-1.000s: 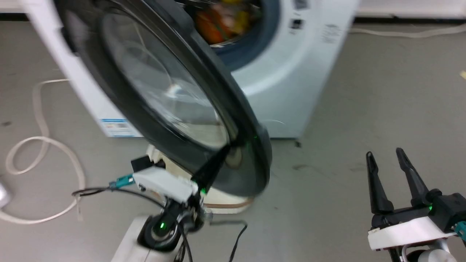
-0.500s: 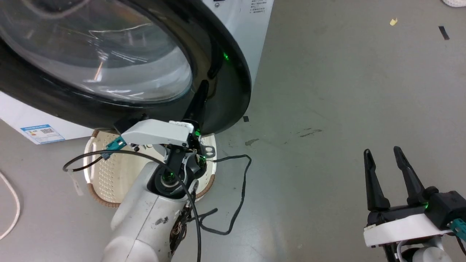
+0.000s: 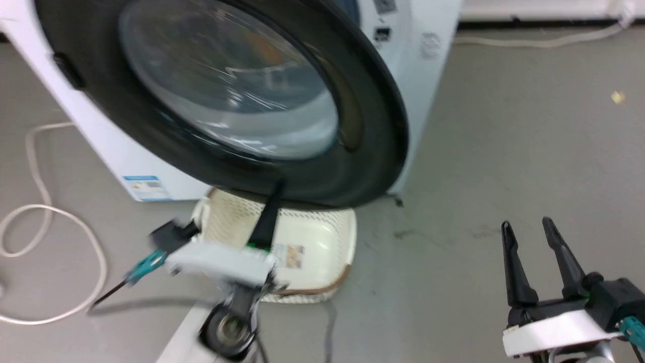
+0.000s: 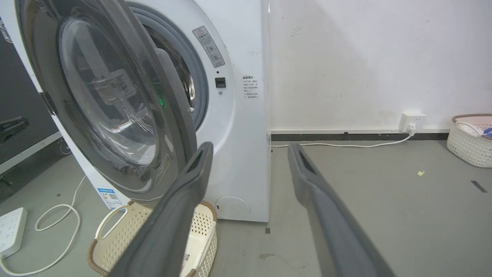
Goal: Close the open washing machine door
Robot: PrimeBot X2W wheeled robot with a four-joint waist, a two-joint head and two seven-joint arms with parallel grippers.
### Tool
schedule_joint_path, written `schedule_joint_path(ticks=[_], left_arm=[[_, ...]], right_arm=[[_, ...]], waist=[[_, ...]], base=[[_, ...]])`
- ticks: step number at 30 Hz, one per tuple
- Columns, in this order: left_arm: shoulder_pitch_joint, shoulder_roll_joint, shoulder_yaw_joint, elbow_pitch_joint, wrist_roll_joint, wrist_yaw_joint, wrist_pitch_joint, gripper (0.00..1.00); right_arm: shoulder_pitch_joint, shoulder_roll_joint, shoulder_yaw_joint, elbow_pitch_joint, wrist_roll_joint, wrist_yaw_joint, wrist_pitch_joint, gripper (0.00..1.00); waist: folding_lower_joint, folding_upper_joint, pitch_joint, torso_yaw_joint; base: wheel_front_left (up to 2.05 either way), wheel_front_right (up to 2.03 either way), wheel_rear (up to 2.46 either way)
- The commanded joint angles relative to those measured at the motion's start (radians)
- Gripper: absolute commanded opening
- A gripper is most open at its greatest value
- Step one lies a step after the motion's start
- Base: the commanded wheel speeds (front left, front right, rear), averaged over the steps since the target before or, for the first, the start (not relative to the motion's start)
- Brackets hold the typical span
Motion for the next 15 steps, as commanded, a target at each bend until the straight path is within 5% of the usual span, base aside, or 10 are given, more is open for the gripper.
schedule_joint_path(ticks=[1, 2, 4, 7, 10, 15], left_arm=[[0.030, 0.035, -0.002, -0.005, 0.058, -0.004, -0.025, 0.00], [0.050, 0.068, -0.009, -0.005, 0.141, -0.004, -0.044, 1.00], [0.091, 0.102, 0.015, -0.002, 0.303, -0.004, -0.058, 1.00], [0.171, 0.082, 0.179, -0.049, 0.583, 0.003, -0.060, 1.00], [0.253, 0.080, 0.261, -0.127, 0.943, 0.066, -0.060, 1.00], [0.373, 0.025, 0.316, -0.228, 1.218, 0.086, -0.060, 1.00]], right_arm=[[0.015, -0.001, 0.003, -0.007, -0.005, 0.001, -0.004, 1.00], [0.022, -0.001, 0.006, -0.009, -0.006, 0.001, -0.004, 1.00], [0.035, -0.002, 0.012, -0.012, -0.007, 0.001, -0.004, 1.00], [0.055, -0.003, 0.024, -0.018, -0.011, 0.001, -0.004, 1.00], [0.071, -0.013, 0.050, -0.024, -0.017, 0.001, -0.004, 1.00], [0.094, -0.022, 0.088, -0.042, -0.036, 0.001, -0.004, 1.00]], waist=[[0.0001, -0.0001, -0.060, 0.062], [0.0001, -0.0001, -0.071, 0.076], [0.0001, -0.0001, -0.092, 0.103], [0.0001, -0.0001, -0.117, 0.139], [0.0001, -0.0001, -0.133, 0.166], [0.0001, -0.0001, -0.148, 0.200]], base=[[0.00, 0.00, 0.00], [0.00, 0.00, 0.00], [0.00, 0.00, 0.00], [0.00, 0.00, 0.00], [0.00, 0.00, 0.00], [0.00, 0.00, 0.00]])
